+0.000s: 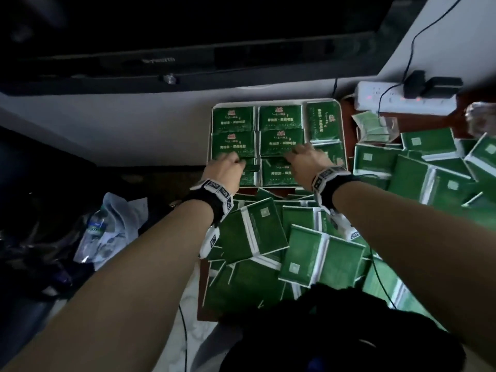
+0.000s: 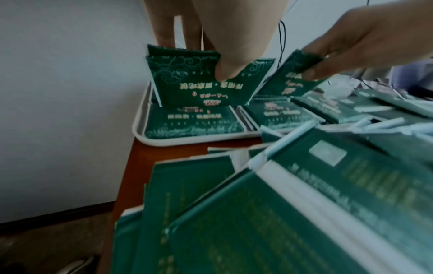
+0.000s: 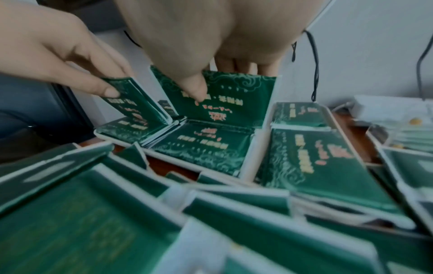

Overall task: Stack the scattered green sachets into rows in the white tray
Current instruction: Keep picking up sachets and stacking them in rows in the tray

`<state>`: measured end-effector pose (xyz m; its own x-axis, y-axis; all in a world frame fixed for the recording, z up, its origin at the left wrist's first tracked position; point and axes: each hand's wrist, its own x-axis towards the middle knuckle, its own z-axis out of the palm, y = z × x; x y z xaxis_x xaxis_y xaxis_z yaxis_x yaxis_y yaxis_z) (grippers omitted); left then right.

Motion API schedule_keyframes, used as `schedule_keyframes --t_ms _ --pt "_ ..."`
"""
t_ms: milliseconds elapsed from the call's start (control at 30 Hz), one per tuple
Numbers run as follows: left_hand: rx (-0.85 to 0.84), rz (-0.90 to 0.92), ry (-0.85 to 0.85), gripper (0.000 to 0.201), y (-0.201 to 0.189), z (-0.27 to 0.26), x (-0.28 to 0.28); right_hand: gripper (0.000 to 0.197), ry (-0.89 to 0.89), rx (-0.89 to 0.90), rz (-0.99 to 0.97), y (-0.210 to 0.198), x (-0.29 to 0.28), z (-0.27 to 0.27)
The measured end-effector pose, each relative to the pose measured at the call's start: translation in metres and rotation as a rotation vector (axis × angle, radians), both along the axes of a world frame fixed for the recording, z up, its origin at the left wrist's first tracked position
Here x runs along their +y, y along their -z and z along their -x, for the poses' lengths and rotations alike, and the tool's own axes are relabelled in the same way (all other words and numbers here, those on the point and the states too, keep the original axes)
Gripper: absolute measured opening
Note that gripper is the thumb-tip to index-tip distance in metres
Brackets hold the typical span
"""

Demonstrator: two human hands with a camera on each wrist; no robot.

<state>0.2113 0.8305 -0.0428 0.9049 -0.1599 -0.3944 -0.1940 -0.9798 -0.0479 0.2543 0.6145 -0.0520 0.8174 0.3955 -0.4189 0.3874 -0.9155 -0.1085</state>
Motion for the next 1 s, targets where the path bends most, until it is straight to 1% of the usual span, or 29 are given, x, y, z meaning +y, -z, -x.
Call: schedule_keyframes --t_ms 67,167,367,467,567,667,800,900,1000 --pt "0.013 -0.036 0.06 0.056 0.016 0.001 0.003 0.058 -0.016 -0.043 0.043 0.009 0.006 0.007" --pt "0.01 -0.04 0.093 0.057 0.032 0.005 0.009 0.057 -0.029 -0.073 0.074 0.022 0.012 0.016" --pt "-0.034 -0.018 0.157 0.055 0.049 0.006 0.025 0.059 -0.01 -0.046 0.066 0.025 0.015 0.018" --pt "-0.045 0.007 0.152 0.053 0.051 0.004 0.031 0.065 -0.017 -0.025 0.049 0.025 0.017 0.016" --pt "-0.065 0.015 0.132 0.054 0.051 0.003 0.036 0.065 0.002 -0.015 0.031 0.027 0.02 0.014" --pt "-0.065 0.021 0.113 0.058 0.051 0.004 0.039 0.065 0.021 -0.001 0.028 0.027 0.021 0.013" --pt "-0.077 0.011 0.112 0.069 0.051 0.007 0.039 0.069 0.03 -0.003 0.029 0.027 0.022 0.013" --pt "-0.103 0.008 0.114 0.07 0.053 0.007 0.039 0.071 0.039 -0.013 0.028 0.029 0.022 0.015" --pt "-0.114 0.019 0.08 0.07 0.052 0.005 0.037 0.072 0.049 -0.019 0.029 0.03 0.021 0.017"
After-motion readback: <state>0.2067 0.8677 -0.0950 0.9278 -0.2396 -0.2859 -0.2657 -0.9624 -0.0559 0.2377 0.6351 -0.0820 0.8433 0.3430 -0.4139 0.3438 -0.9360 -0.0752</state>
